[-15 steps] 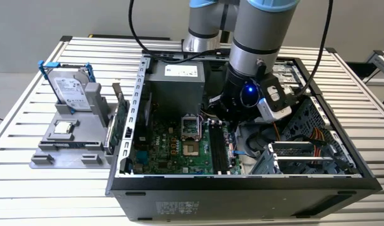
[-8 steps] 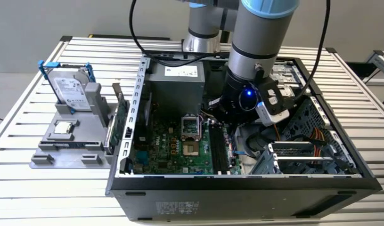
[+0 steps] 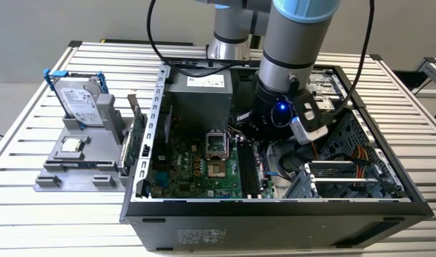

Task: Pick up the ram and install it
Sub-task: 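Insert the ram into the slot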

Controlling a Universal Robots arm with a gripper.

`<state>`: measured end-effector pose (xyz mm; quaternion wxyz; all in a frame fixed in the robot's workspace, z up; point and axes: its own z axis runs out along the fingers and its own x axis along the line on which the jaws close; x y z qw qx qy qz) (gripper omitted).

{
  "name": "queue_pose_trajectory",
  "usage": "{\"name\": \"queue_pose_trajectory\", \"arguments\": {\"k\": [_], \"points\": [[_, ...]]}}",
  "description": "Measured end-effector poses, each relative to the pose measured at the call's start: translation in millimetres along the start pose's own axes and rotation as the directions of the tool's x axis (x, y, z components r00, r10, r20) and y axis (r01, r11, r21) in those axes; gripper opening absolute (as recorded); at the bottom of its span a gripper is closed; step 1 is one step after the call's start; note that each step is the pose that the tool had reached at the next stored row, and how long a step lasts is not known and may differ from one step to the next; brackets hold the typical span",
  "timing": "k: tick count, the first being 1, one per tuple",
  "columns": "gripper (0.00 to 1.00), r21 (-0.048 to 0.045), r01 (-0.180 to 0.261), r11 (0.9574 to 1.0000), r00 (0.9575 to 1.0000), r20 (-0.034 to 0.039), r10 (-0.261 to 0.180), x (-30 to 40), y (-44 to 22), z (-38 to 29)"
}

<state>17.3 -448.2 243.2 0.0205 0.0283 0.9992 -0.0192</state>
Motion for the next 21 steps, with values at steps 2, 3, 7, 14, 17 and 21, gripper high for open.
{"name": "queue_pose_trajectory", "arguments": {"k": [2,3,7,14,17,21], "points": [[0.00,0.0001,0.002,1.0000,1.0000,0.0000,-0.002,0.0,-0.2,1.8],[0.00,0.0002,0.002,1.0000,1.0000,0.0000,-0.002,0.1,-0.3,2.7],[0.00,0.0001,0.004,1.0000,1.0000,0.0001,-0.004,0.0,-2.3,4.7],[0.00,-0.0005,0.015,0.9999,0.9999,0.0005,-0.015,0.2,-5.4,8.3],[0.00,-0.0007,0.022,0.9998,0.9998,0.0008,-0.022,0.5,-6.8,9.7],[0.00,-0.0007,0.024,0.9997,0.9997,0.0008,-0.024,1.5,-8.8,10.7]]}}
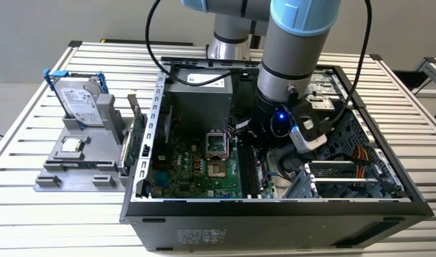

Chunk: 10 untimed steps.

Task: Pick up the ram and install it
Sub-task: 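Insert the ram into the slot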

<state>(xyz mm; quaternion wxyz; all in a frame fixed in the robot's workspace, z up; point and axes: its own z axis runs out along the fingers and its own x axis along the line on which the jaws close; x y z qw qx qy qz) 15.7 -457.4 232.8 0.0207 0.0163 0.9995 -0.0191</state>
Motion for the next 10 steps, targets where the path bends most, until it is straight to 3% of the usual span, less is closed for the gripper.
{"name": "queue_pose_trajectory", "arguments": {"k": [10], "points": [[0.00,-0.0003,0.003,1.0000,1.0000,0.0001,-0.003,3.4,-5.9,2.3]]}}
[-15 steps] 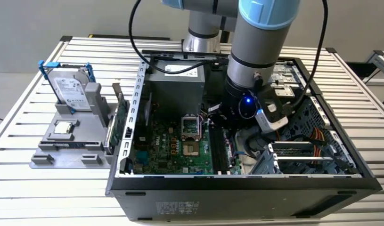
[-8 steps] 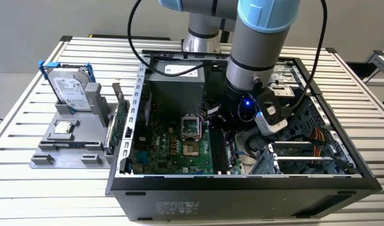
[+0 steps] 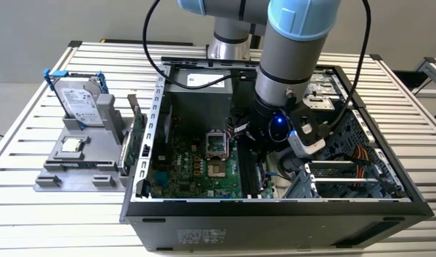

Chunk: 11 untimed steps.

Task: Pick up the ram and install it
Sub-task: 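Insert the ram into the slot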

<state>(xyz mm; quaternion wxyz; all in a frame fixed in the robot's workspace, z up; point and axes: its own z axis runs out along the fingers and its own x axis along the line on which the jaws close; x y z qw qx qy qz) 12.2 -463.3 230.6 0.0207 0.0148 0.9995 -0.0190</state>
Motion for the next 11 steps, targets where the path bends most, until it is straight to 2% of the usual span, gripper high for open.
{"name": "queue_pose_trajectory", "arguments": {"k": [11], "points": [[0.00,-0.0005,0.011,0.9999,0.9999,0.0005,-0.011,3.7,-2.7,3.5]]}}
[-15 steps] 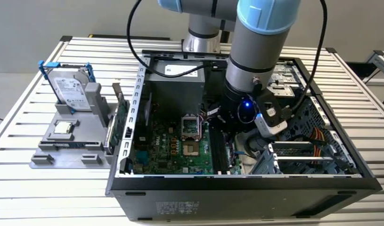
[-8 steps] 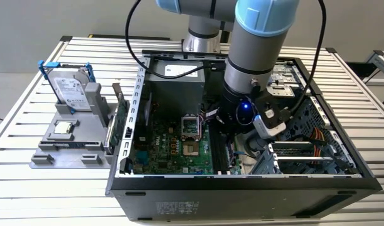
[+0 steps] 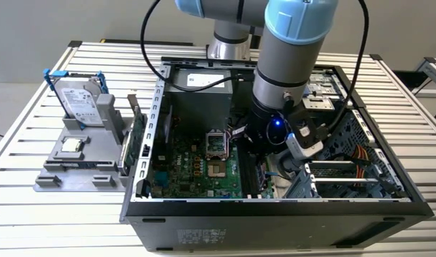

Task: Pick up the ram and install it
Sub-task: 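Insert the ram into the slot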

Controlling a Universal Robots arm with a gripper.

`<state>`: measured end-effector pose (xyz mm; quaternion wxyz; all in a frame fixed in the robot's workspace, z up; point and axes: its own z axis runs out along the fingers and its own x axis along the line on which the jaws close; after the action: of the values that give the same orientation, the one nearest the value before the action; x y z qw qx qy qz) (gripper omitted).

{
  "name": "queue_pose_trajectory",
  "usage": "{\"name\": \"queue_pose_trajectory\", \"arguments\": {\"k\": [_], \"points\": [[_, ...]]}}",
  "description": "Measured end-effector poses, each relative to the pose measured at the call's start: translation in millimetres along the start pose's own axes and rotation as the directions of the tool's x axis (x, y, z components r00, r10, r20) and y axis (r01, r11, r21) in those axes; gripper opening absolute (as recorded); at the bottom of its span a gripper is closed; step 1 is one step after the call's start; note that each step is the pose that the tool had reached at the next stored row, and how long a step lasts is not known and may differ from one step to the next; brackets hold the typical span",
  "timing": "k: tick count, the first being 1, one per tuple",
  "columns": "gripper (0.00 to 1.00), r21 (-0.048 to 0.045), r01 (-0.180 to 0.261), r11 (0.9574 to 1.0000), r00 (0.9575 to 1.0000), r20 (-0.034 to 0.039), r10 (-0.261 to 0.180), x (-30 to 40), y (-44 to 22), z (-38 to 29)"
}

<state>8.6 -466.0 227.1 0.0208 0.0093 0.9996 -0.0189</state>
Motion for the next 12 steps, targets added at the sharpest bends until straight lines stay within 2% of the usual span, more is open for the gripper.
{"name": "queue_pose_trajectory", "arguments": {"k": [12], "points": [[0.00,0.0003,0.003,1.0000,1.0000,0.0000,-0.003,1.0,-0.3,3.9]]}}
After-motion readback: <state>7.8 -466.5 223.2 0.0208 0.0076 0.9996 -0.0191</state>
